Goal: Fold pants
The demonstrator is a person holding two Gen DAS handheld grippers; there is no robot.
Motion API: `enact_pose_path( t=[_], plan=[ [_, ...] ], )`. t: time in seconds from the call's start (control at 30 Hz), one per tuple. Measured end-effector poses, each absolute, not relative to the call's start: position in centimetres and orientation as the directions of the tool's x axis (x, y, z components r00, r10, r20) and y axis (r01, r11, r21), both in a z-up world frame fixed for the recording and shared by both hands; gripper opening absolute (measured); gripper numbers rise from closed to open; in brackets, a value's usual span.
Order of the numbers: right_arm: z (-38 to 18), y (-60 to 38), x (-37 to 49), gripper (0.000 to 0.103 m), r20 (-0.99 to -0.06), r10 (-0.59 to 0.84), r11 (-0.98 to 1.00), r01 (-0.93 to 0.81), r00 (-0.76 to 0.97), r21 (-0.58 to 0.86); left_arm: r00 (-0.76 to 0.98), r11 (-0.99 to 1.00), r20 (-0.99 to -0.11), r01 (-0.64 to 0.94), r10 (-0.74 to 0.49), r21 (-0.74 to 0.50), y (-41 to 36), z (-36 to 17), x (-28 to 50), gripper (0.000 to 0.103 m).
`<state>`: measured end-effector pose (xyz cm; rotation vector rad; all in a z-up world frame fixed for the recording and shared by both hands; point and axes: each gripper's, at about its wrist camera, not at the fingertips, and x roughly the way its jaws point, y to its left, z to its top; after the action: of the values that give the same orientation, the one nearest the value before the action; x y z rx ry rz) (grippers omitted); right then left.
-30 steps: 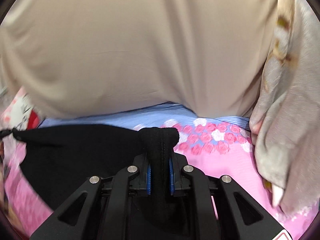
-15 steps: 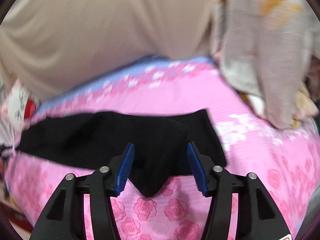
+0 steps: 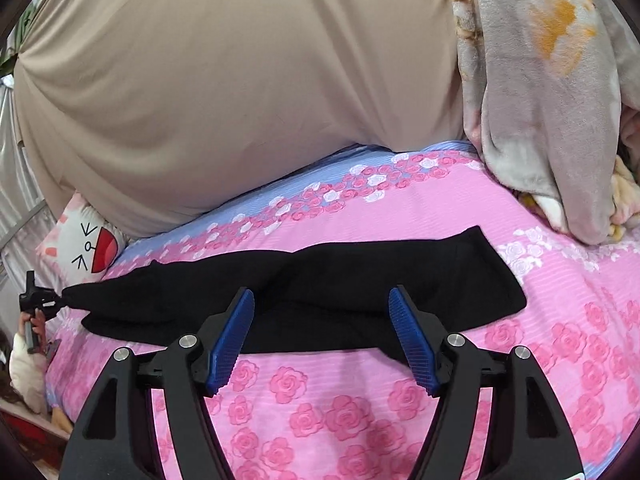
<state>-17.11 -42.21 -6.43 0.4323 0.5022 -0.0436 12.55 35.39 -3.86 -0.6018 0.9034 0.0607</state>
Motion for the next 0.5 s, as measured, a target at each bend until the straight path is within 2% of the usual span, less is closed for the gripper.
enact_pose_path(
  t=[0.1, 0.17, 0.27, 0.33, 0.37, 0.4, 0.47, 0.5],
  plan=[
    [-8.2, -42.9, -16.9, 0.069, -0.5, 0.061, 0.875, 0.195, 0.864, 0.442, 0.497, 0.86, -0.851, -0.346, -0.17, -0.375, 36.0, -8.5, 13.2, 0.012],
    [-8.8, -43.7, -16.7, 0.069, -0.492, 0.097, 0.825, 0.206, 0.865, 0.526, 0.487, 0.852, -0.857, -0.366, -0.166, -0.373, 35.6, -9.9, 12.2, 0.016],
    [-8.0, -44.2, -15.8, 0.071, -0.454, 0.144, 0.785, 0.178, 0.879, 0.593, 0.546, 0.85, -0.837, -0.429, -0.026, -0.306, 34.6, -7.2, 9.8, 0.022],
    [-7.5, -44.7, -14.3, 0.076, -0.458, 0.166, 0.759, 0.183, 0.873, 0.624, 0.595, 0.842, -0.8, -0.469, 0.076, -0.268, 33.8, -4.4, 8.3, 0.042],
    [-7.6, -45.0, -13.2, 0.076, -0.451, 0.213, 0.724, 0.17, 0.867, 0.669, 0.623, 0.852, -0.774, -0.46, 0.109, -0.25, 33.0, -2.8, 7.8, 0.047],
    [-7.9, -45.2, -12.3, 0.076, -0.446, 0.255, 0.69, 0.162, 0.858, 0.706, 0.643, 0.862, -0.754, -0.45, 0.129, -0.236, 32.1, -1.7, 7.6, 0.053],
    [-8.6, -44.9, -9.9, 0.076, -0.444, 0.343, 0.623, 0.153, 0.828, 0.767, 0.693, 0.889, -0.704, -0.408, 0.154, -0.208, 29.4, 0.5, 6.7, 0.055],
    [-8.9, -44.6, -8.9, 0.076, -0.458, 0.364, 0.612, 0.162, 0.811, 0.774, 0.71, 0.9, -0.689, -0.383, 0.144, -0.206, 28.6, 1.2, 6.3, 0.06]
  ],
)
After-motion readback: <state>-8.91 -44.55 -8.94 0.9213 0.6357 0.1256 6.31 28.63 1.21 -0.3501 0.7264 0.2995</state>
